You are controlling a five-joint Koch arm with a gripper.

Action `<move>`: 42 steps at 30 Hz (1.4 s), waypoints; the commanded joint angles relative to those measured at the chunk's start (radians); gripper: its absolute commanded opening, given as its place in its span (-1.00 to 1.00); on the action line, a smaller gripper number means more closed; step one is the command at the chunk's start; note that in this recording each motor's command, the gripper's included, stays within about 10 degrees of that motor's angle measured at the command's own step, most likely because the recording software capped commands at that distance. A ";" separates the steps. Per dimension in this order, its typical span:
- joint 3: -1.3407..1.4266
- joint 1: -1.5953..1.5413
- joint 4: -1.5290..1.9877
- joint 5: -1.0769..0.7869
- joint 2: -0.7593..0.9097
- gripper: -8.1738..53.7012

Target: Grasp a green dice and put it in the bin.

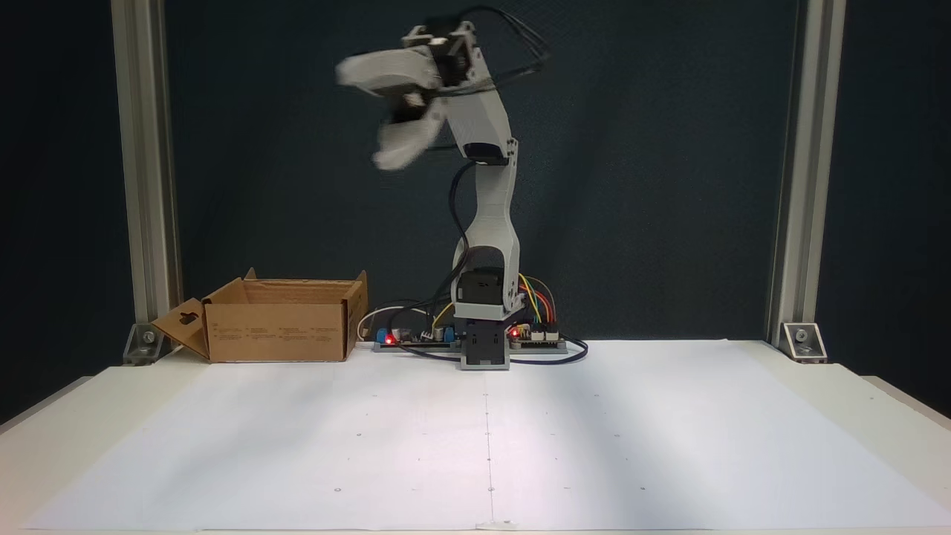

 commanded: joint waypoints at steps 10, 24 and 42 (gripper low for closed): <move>0.634 -0.106 -0.389 0.038 0.244 0.66; 0.854 -0.268 -0.794 0.035 0.460 0.66; 1.094 -0.261 -1.274 0.014 0.538 0.70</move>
